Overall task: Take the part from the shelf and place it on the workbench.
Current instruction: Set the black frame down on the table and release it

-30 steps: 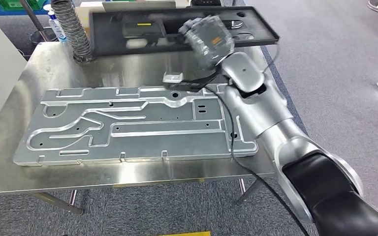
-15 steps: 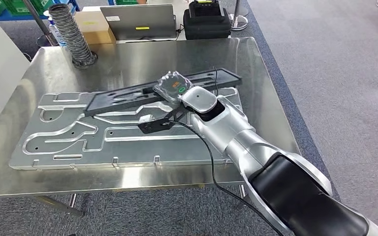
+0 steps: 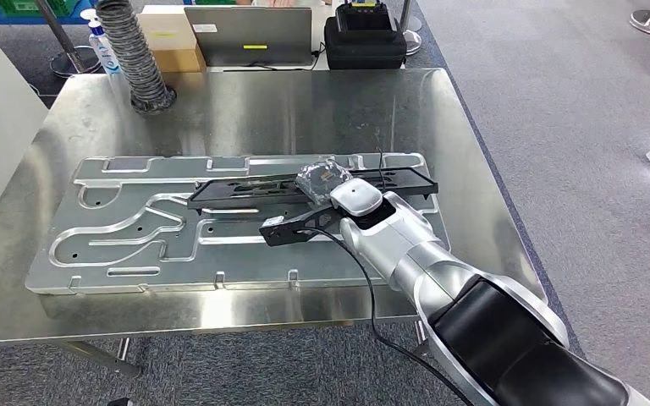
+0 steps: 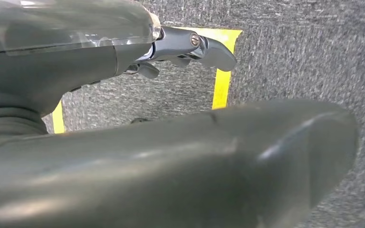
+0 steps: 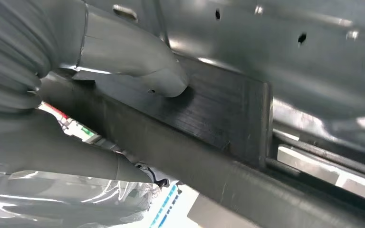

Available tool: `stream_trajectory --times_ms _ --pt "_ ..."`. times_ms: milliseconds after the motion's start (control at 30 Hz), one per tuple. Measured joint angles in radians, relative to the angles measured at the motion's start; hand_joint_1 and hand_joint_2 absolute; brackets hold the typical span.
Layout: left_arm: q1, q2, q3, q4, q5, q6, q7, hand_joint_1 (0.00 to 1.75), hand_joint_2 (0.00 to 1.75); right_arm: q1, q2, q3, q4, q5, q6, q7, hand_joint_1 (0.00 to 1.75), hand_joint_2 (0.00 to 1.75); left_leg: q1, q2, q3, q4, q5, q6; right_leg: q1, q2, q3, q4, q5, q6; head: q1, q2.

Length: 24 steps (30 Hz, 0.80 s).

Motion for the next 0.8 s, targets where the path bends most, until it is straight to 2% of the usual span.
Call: stream_trajectory --times_ms 33,67,133,167,200,233,300,333,400,467,500,533,567,600,633,700,733,800 --pt "0.0 0.0 0.0 0.0 0.0 0.0 0.0 0.0 0.0 0.004 -0.001 0.0 0.004 0.0 0.001 0.003 1.75 1.75 -0.003 -0.001 0.001 0.0 -0.001 0.001 0.001 0.0 -0.015 0.024 0.002 -0.003 0.0 0.0" --pt "-0.001 -0.001 0.0 0.0 -0.001 0.0 0.0 0.0 0.0 0.006 -0.002 -0.001 0.006 0.0 0.003 0.006 1.75 1.75 -0.005 -0.002 0.003 0.0 -0.001 0.002 0.004 0.0 -0.009 0.006 0.023 -0.008 0.0 0.0" --pt "-0.003 -0.004 0.0 0.0 -0.001 0.001 -0.001 0.0 0.0 0.008 -0.002 -0.001 0.009 0.0 0.002 0.008 1.75 1.75 -0.01 -0.003 0.009 0.0 -0.003 0.003 0.013 0.0 0.052 -0.126 0.095 -0.028 0.0 0.0" --pt "-0.004 -0.008 0.0 0.0 -0.001 0.004 -0.004 0.0 0.0 0.008 -0.001 -0.001 0.01 0.0 0.0 0.007 1.75 1.75 -0.013 -0.004 0.01 0.0 -0.004 0.002 0.019 -0.002 0.084 -0.194 0.121 -0.038 0.0 0.0" --pt "-0.006 -0.011 0.0 0.0 -0.001 0.008 -0.009 0.0 0.44 0.009 0.0 -0.001 0.01 0.0 -0.004 0.006 1.31 1.31 -0.014 -0.004 0.01 0.0 -0.005 -0.001 0.024 -0.004 0.106 -0.242 0.137 -0.045 0.0 0.0" --pt "-0.008 -0.013 0.0 -0.001 -0.001 0.014 -0.015 0.0 0.87 0.01 0.003 -0.001 0.011 0.0 -0.008 0.005 0.87 0.87 -0.013 -0.003 0.009 0.0 -0.005 -0.005 0.028 -0.005 0.115 -0.263 0.14 -0.049 0.0 0.0" --pt "-0.01 -0.015 0.0 -0.001 -0.001 0.026 -0.03 0.0 1.75 0.015 0.007 -0.002 0.011 -0.002 -0.019 0.003 0.0 0.0 -0.012 -0.002 0.01 -0.004 -0.004 -0.016 0.029 -0.006 0.118 -0.274 0.144 -0.051 0.0 0.0" --pt "-0.01 -0.015 0.0 -0.001 -0.001 0.031 -0.037 0.0 1.75 0.017 0.009 -0.002 0.012 -0.004 -0.023 0.002 0.0 0.0 -0.012 -0.001 0.011 -0.002 -0.008 -0.021 0.026 -0.006 0.123 -0.282 0.148 -0.053 0.0 0.0" --pt "-0.009 -0.016 0.0 -0.001 -0.002 0.038 -0.046 0.0 0.87 0.023 0.014 -0.004 0.012 -0.007 -0.032 0.001 0.0 0.0 -0.012 -0.001 -0.009 0.05 -0.043 -0.031 0.018 -0.008 0.132 -0.298 0.156 -0.058 0.0 0.0" --pt "-0.007 -0.016 0.0 -0.001 -0.003 0.043 -0.05 0.0 0.0 0.03 0.018 -0.007 0.012 -0.011 -0.046 -0.006 0.0 0.0 -0.006 -0.001 -0.062 0.172 -0.104 -0.04 0.016 -0.009 0.135 -0.301 0.157 -0.061 0.0 0.0" --pt "-0.006 -0.015 0.0 -0.001 -0.004 0.045 -0.053 0.0 0.0 0.036 0.018 -0.009 0.012 -0.015 -0.057 -0.012 0.0 0.0 -0.004 0.0 -0.089 0.229 -0.125 -0.044 0.016 -0.009 0.135 -0.3 0.157 -0.06 0.0 0.0" --pt "-0.004 -0.015 0.0 -0.001 -0.006 0.046 -0.055 0.0 0.0 0.042 0.018 -0.012 0.012 -0.019 -0.074 -0.021 0.0 0.0 -0.002 0.0 -0.104 0.259 -0.128 -0.048 0.016 -0.009 0.134 -0.299 0.156 -0.059 0.0 0.0" --pt "-0.003 -0.015 0.0 -0.001 -0.008 0.047 -0.057 0.0 0.0 0.046 0.019 -0.015 0.011 -0.025 -0.098 -0.034 0.0 0.0 0.001 0.0 -0.101 0.249 -0.113 -0.051 0.015 -0.009 0.134 -0.297 0.155 -0.058 0.0 0.0" --pt "-0.002 -0.015 0.0 -0.001 -0.01 0.048 -0.059 0.0 0.0 0.049 0.019 -0.02 0.009 -0.033 -0.128 -0.05 0.0 0.0 0.004 0.001 -0.079 0.202 -0.082 -0.054 0.013 -0.008 0.134 -0.293 0.153 -0.055 0.0 0.0" --pt "-0.002 -0.015 0.0 -0.001 -0.011 0.048 -0.06 0.0 0.0 0.051 0.02 -0.027 0.005 -0.047 -0.161 -0.071 0.0 0.0 0.007 0.002 -0.046 0.131 -0.049 -0.056 0.012 -0.008 0.134 -0.288 0.149 -0.051 0.0 0.0" --pt "-0.003 -0.015 0.0 -0.001 -0.015 0.045 -0.063 0.0 0.0 0.051 0.023 -0.049 -0.011 -0.101 -0.225 -0.135 0.0 0.0 0.006 0.001 0.008 0.023 -0.012 -0.049 0.014 -0.006 0.13 -0.277 0.142 -0.04 0.0 0.0" --pt "-0.004 -0.015 0.0 -0.001 -0.018 0.043 -0.063 0.0 0.0 0.051 0.023 -0.066 -0.024 -0.138 -0.253 -0.176 0.0 0.0 0.004 0.0 0.018 0.002 -0.01 -0.043 0.015 -0.005 0.128 -0.273 0.141 -0.035 0.0 0.0" --pt "-0.004 -0.015 0.0 -0.001 -0.021 0.039 -0.062 0.0 0.0 0.049 0.024 -0.105 -0.053 -0.201 -0.284 -0.239 0.0 0.0 0.001 -0.002 0.017 0.002 -0.01 -0.026 0.015 -0.004 0.126 -0.273 0.142 -0.025 0.0 0.0"
